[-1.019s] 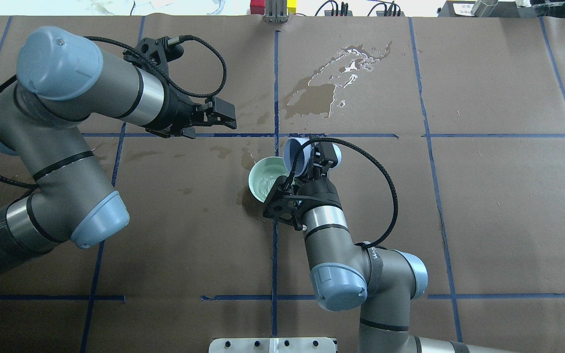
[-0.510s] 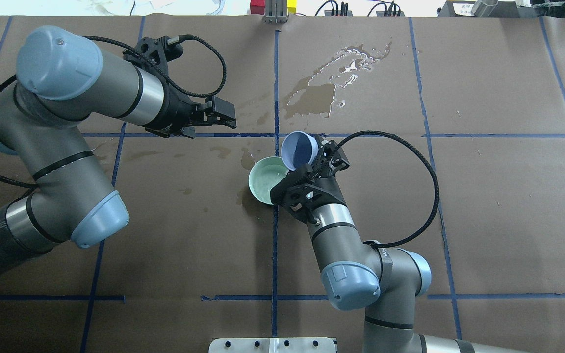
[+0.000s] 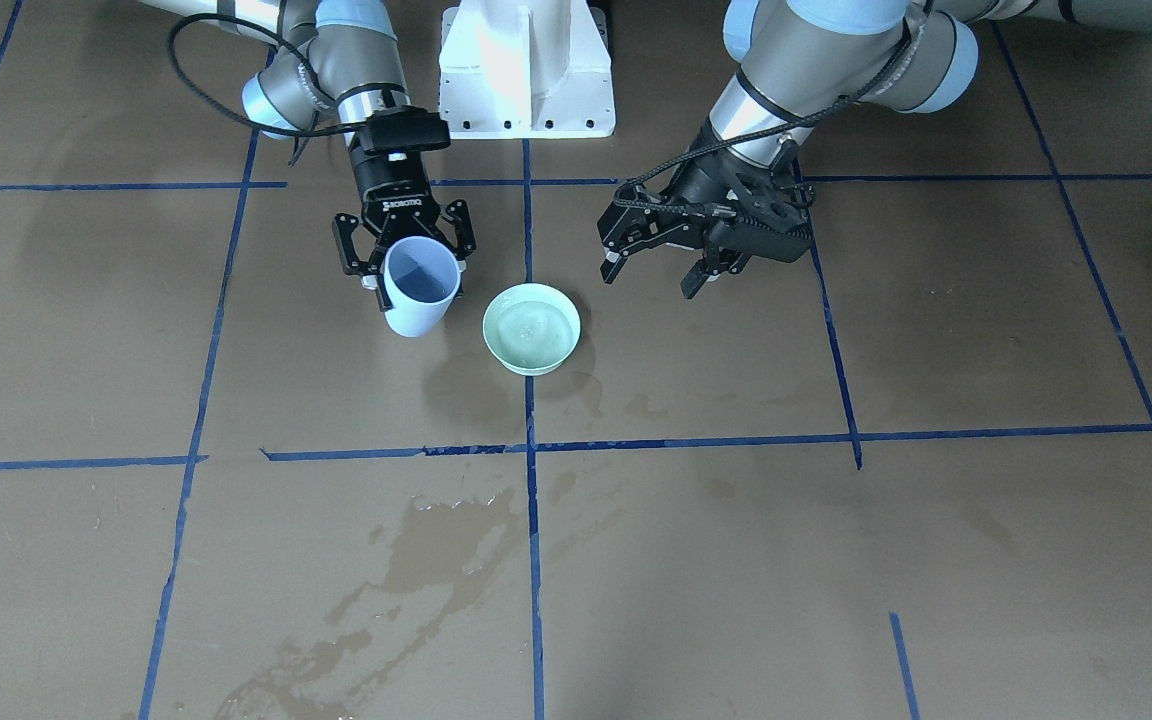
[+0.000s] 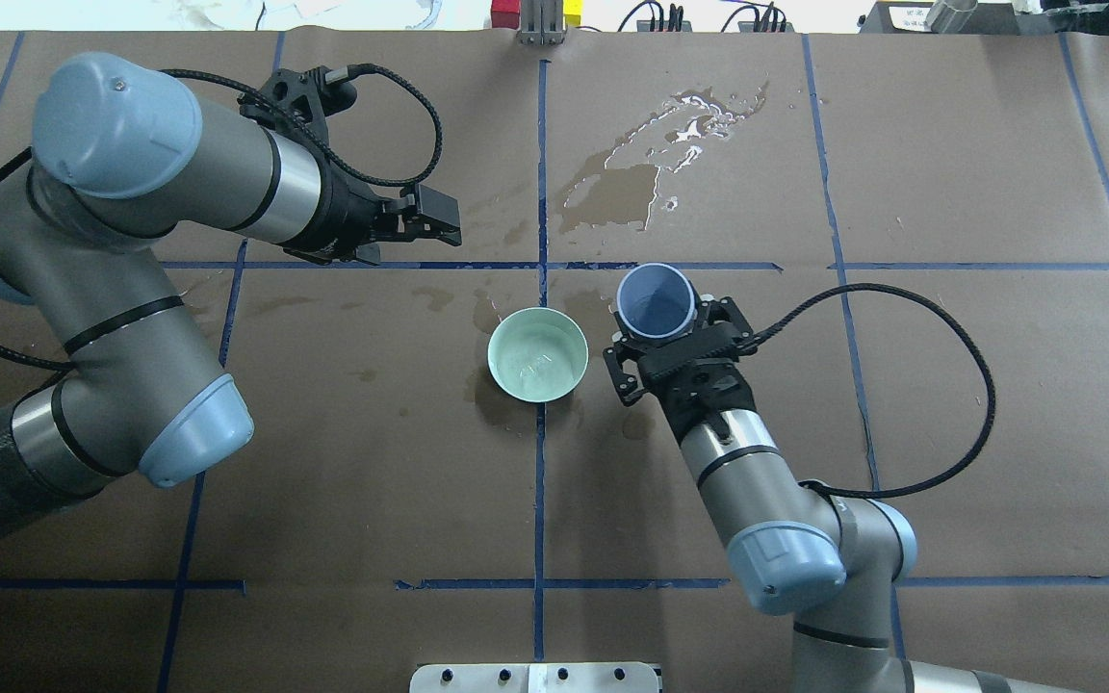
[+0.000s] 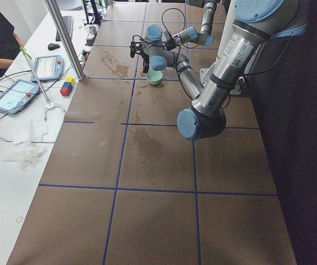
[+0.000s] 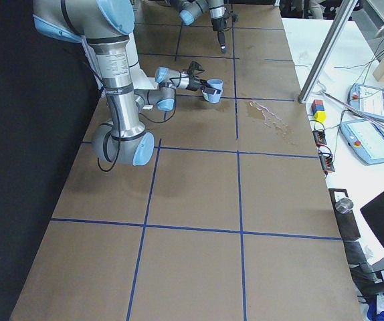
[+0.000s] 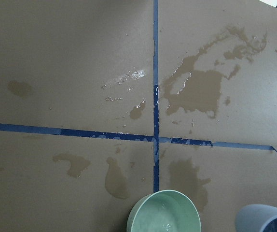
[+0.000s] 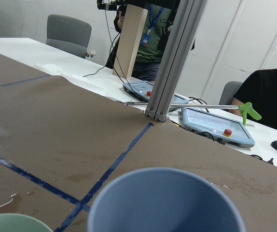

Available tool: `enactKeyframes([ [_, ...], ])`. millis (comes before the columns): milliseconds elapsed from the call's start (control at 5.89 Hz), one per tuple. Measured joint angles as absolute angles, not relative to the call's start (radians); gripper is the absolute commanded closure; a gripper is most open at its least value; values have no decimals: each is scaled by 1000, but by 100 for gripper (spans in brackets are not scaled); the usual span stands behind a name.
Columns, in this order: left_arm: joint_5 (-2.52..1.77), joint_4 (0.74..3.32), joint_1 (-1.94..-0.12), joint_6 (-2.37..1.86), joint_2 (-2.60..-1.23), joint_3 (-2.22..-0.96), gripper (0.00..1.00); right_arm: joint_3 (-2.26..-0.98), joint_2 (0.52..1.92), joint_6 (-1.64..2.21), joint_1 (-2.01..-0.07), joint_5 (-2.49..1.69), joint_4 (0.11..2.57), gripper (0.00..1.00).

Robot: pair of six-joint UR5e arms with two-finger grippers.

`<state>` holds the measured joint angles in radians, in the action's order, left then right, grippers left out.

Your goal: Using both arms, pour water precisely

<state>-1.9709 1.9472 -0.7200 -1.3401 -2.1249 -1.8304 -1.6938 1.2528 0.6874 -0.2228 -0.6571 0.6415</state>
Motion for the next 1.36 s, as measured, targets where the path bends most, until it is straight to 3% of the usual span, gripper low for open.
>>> enactKeyframes([
  [340, -1968, 1948, -721, -1354, -2125, -1834, 0, -1734, 1496, 860, -234, -652, 453, 98],
  [1019, -1955, 1947, -719, -1357, -2122, -1834, 0, -1750, 1860, 1098, -299, -651, 304, 91],
  [1359, -1941, 1947, -714, -1358, -2117, -1835, 0, -1627, 1937, 1163, -302, -603, 172, 88],
])
